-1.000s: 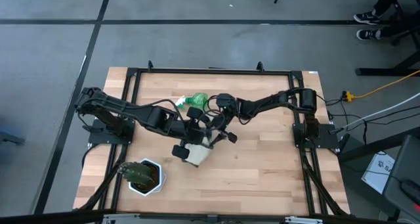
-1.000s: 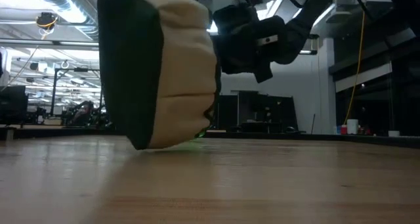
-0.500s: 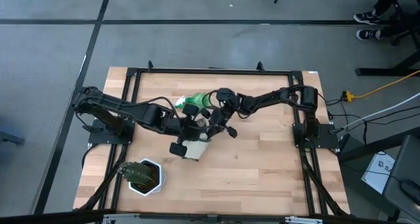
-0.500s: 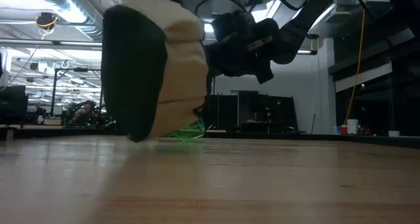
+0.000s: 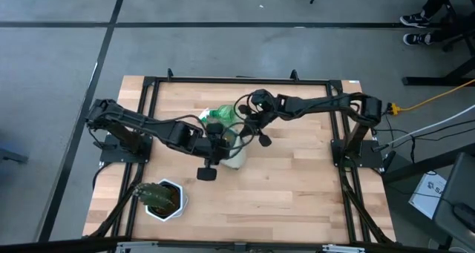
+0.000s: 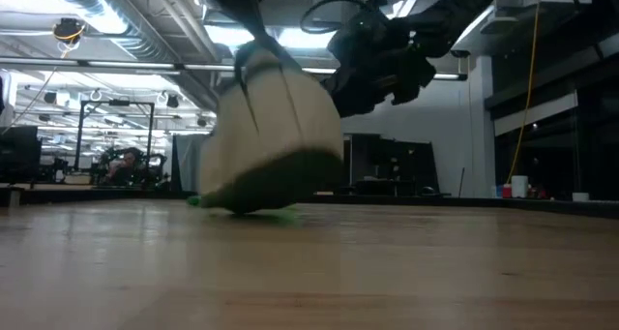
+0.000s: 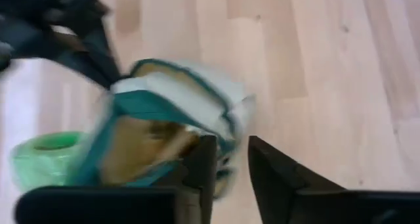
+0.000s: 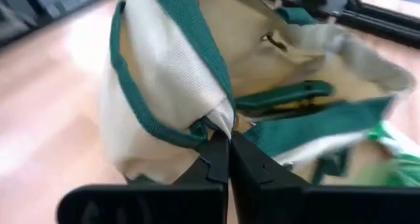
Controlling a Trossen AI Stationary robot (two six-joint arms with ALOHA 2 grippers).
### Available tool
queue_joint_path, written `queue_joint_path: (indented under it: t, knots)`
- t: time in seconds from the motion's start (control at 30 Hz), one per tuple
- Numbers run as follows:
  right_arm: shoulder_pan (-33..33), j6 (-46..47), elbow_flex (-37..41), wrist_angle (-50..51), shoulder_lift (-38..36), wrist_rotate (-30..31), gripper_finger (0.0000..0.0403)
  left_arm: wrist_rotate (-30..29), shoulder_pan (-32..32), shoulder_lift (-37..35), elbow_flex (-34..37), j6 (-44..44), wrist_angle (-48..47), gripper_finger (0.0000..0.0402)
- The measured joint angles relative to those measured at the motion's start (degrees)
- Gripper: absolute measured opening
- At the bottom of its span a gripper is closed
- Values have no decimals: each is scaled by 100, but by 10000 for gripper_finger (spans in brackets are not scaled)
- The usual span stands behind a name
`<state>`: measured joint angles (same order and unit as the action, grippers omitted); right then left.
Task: Pick & Place Garden tools in Gardening bag
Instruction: Adjust the white gardening bag
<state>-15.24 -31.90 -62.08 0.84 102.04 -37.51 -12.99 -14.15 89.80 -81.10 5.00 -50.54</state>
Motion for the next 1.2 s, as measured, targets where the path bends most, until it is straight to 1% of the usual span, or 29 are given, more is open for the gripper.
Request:
queue_joint_path:
  t: [0.1, 0.2, 0.3, 0.47, 0.57, 0.67, 0.77, 0.93, 1.0, 1.07, 1.2]
  knots:
    - [149, -608, 2, 431, -151, 487, 1, 224, -6, 193, 4, 43, 102, 106]
    - [382, -1152, -2, 846, -215, 1127, 1, 290, -7, 227, 5, 158, 102, 128]
    - [604, -1389, -4, 1117, -225, 1532, 0, 287, -13, 169, 7, 352, 110, 144]
    - [764, -1358, -7, 1395, -229, 1589, 0, 248, -6, 176, 7, 610, 110, 156]
    - [805, -1284, -7, 1460, -229, 1589, 0, 408, 13, 278, 7, 677, 30, 157]
    - [822, -1263, -7, 1583, -275, 1621, 0, 560, 39, 273, 9, 517, 32, 155]
    - [822, -1261, -7, 1741, -405, 1747, 0, 326, 39, 114, -3, 491, 14, 152]
    - [809, -1249, -7, 2241, -807, 2280, 0, -740, 54, -219, -17, 661, -382, 148]
    - [782, -1248, -7, 2442, -923, 2296, 0, -1035, 126, -284, -3, 819, -616, 148]
    - [742, -1249, -9, 2714, -1009, 2270, 0, -1115, 274, -309, 2, 1006, -740, 148]
    - [734, -1239, -7, 3142, -1008, 2268, 0, -1050, 624, -309, 9, 1167, -805, 147]
